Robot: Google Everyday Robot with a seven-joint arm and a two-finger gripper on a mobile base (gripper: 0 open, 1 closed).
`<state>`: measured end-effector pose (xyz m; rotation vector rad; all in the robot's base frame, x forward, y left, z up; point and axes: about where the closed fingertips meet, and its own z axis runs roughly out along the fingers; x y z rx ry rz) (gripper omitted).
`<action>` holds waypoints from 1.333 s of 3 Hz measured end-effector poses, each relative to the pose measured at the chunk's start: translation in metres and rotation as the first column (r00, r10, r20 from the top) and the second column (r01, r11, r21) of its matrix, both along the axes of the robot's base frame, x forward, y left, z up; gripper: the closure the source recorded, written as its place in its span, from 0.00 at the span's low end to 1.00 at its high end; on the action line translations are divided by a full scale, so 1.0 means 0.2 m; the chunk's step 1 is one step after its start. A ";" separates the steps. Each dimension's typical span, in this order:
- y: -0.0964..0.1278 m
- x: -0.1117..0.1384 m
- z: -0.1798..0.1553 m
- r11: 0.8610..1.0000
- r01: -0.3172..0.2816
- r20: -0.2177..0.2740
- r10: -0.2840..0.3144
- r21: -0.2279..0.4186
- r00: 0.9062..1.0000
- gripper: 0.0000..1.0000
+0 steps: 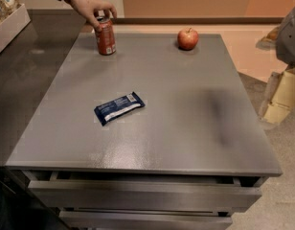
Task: Pick rxbar blueberry
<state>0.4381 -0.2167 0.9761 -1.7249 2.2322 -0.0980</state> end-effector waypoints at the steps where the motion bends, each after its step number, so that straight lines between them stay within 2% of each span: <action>1: 0.00 0.00 0.00 1.000 0.000 0.000 0.000 0.000 1.000 0.00; 4: 0.00 0.00 0.00 1.000 0.000 0.000 0.000 0.000 1.000 0.00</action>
Offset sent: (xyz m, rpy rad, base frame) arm 0.0491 0.0551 -0.0223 0.1698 -0.0285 0.1788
